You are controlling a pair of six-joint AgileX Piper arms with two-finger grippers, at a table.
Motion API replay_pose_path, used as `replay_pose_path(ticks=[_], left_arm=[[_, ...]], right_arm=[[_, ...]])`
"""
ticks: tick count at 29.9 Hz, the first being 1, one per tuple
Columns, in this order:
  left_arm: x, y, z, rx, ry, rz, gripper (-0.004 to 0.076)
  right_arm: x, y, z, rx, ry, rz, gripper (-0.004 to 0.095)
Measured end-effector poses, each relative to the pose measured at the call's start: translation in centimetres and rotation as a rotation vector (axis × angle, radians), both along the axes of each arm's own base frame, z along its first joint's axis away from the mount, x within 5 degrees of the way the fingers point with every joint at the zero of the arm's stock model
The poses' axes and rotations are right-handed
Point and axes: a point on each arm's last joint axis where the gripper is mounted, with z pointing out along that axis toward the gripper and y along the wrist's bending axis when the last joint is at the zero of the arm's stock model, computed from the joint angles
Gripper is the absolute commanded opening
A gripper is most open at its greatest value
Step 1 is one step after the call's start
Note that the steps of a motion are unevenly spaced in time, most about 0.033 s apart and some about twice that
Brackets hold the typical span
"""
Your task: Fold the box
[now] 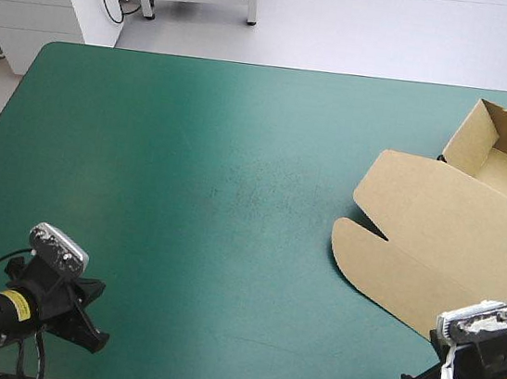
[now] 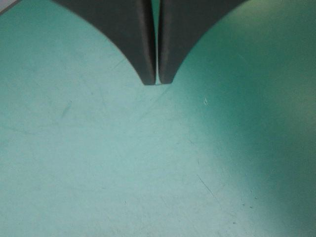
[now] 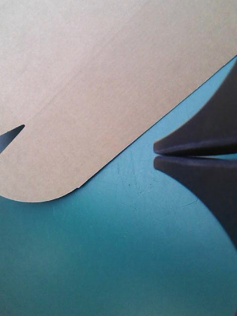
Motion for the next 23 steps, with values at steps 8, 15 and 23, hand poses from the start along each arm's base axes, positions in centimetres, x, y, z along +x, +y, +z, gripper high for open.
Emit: replay_pose_path(ticks=[8,15,23], left_arm=[[-1.4,0.6,-2.2,0.009,0.017,-0.001,-0.0008],[-1.6,0.7,-3.0,0.02,0.039,-0.001,-0.0008],[-1.6,0.7,-3.0,0.019,0.039,0.0,-0.0008]], right_arm=[[-1.1,0.0,-3.8,0.004,-0.023,-0.015,-0.0021],[-1.5,0.0,-4.0,0.004,-0.044,-0.016,-0.0021],[-1.5,0.0,-4.2,0.006,-0.036,-0.017,-0.0021]])
